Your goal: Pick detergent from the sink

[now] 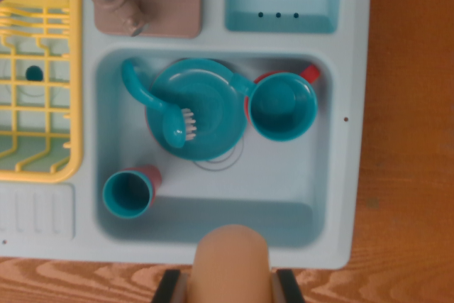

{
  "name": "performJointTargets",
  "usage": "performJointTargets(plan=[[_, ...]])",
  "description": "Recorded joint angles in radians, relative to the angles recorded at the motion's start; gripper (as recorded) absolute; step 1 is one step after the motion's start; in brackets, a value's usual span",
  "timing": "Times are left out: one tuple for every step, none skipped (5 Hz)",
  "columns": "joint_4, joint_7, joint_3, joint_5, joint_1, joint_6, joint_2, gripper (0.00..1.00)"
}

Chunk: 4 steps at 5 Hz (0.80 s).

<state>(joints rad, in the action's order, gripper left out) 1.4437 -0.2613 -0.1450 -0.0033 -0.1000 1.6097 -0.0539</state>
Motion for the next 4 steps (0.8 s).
performJointTargets(plan=[[0.0, 0.0, 0.0, 0.0, 0.0, 0.0, 0.0, 1.0], [0.021, 0.001, 0.0, -0.001, 0.0002, 0.026, -0.006, 1.0], [0.021, 0.001, 0.0, -0.001, 0.0002, 0.026, -0.006, 1.0], [0.037, 0.002, 0.0, -0.0018, 0.0003, 0.047, -0.01, 1.0]])
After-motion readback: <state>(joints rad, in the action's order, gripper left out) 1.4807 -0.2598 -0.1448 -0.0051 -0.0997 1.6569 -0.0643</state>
